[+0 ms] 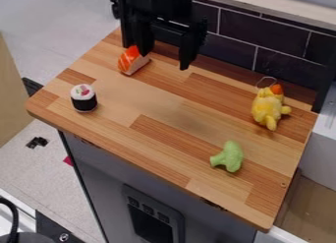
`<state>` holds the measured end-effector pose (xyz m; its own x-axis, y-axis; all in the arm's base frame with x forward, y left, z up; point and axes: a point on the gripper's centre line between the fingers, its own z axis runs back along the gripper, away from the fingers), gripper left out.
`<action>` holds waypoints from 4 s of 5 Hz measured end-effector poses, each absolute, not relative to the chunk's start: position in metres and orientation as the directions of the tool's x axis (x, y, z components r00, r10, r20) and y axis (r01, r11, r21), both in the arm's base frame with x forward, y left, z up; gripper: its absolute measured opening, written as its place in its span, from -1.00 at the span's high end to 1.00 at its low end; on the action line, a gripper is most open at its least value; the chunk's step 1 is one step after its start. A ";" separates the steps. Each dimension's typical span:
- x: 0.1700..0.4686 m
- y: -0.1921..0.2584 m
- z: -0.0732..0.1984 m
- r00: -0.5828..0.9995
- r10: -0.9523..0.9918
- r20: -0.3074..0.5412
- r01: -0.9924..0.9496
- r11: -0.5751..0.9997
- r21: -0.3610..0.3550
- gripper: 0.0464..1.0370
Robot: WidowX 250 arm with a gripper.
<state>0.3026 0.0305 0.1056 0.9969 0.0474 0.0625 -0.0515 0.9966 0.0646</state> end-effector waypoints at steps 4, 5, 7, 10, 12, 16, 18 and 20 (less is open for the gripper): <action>0.291 -0.018 0.101 1.000 -0.020 0.011 0.020 1.000 0.007 -0.92; 0.280 -0.032 0.092 0.995 -0.098 -0.022 0.098 0.995 -0.012 -0.92; 0.264 -0.051 0.076 0.968 -0.247 -0.045 0.245 0.968 -0.055 -0.92; 0.269 -0.077 0.055 0.954 -0.295 0.051 0.299 0.949 -0.102 -0.92; 0.272 -0.086 0.036 0.955 -0.289 0.062 0.293 0.952 -0.086 -0.92; 0.269 -0.076 -0.001 0.952 -0.296 0.073 0.298 0.955 -0.010 -0.92; 0.271 -0.072 0.000 0.959 -0.272 0.075 0.276 0.960 -0.054 -0.34; 0.261 -0.071 0.003 0.966 -0.259 -0.009 0.257 0.962 -0.092 -0.30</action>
